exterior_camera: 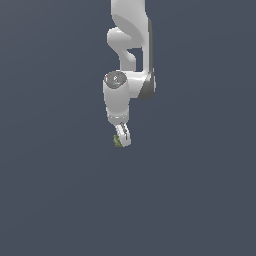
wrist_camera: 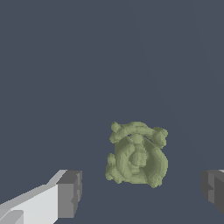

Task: Pick up the object and move it to a goal position.

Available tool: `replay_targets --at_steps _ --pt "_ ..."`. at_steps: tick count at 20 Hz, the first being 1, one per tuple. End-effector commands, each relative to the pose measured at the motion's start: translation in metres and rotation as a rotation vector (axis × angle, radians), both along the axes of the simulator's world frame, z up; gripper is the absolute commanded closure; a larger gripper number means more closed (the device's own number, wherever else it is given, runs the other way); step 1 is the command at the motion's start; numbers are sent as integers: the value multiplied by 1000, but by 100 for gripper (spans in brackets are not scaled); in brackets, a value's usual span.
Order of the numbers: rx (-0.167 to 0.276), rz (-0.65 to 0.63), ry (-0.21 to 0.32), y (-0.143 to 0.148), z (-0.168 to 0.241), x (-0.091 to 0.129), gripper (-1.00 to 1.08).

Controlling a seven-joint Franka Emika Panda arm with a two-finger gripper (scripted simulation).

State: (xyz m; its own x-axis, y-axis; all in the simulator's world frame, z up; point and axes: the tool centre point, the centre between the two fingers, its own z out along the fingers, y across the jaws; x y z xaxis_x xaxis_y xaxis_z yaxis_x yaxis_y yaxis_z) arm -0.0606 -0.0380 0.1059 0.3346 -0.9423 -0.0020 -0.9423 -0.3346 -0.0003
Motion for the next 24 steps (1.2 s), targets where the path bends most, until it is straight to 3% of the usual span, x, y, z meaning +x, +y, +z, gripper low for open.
replay_targets --at_steps 1,15,24 --pt "-1 -45 0 -1 -2 -3 -92" --pt "-2 -112 0 -1 -9 -7 -92" --pt "-2 -117 0 -2 -46 -8 -92"
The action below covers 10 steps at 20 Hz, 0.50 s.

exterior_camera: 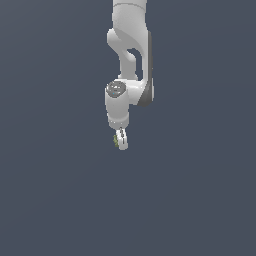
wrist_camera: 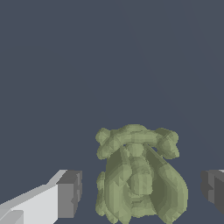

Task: Pick up the object and move it to a goal position.

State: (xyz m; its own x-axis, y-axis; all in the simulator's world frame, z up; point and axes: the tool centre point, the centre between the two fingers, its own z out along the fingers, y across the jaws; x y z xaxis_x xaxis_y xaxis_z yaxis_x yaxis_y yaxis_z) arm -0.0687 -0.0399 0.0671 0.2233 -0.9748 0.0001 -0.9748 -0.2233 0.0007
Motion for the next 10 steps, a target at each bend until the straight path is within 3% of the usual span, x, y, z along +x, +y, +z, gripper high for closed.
replay_targets --at_steps 1,6,7,10 --pt "0 -1 0 0 -10 0 -92" --pt "0 -1 0 0 -17 0 -92" --pt "0 -1 0 0 -17 0 108" --pt "0 -1 0 0 -17 0 108"
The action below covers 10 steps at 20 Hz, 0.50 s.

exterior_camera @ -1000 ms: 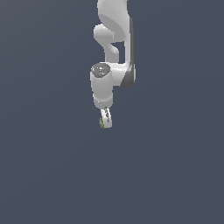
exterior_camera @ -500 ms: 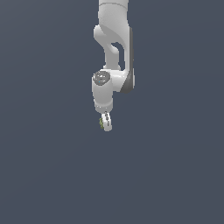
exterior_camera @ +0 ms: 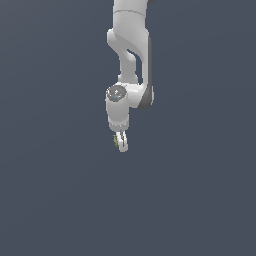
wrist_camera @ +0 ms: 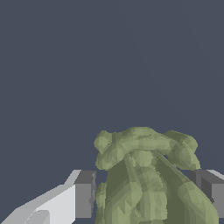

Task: Pick up the object and move it to a goal position.

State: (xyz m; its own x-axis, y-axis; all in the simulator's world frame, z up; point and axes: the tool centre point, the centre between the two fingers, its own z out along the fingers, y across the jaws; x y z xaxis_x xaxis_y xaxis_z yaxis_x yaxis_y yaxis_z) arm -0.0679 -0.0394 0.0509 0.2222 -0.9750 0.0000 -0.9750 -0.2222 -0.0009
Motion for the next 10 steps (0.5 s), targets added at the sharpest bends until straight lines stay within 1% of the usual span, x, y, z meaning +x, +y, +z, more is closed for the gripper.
replay_targets --at_steps 1,10 --pt "0 0 1 0 -1 0 108" --pt "0 0 -1 -1 3 1 108"
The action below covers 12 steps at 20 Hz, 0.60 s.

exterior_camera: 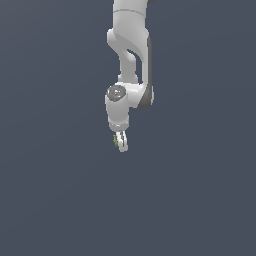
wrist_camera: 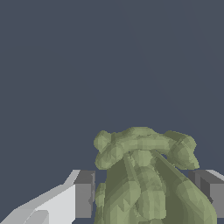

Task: Pick up the object and move it to a goal position.

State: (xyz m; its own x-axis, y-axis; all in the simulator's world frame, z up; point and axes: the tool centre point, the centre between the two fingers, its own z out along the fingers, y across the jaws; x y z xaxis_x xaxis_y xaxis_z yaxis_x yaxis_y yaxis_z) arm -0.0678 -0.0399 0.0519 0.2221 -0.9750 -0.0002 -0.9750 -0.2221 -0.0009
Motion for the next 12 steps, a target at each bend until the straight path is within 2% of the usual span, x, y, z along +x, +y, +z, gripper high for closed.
replay_targets --at_steps 1,12 --pt "0 0 -1 -1 4 1 108" --pt "-1 -2 0 -23 62 11 108"
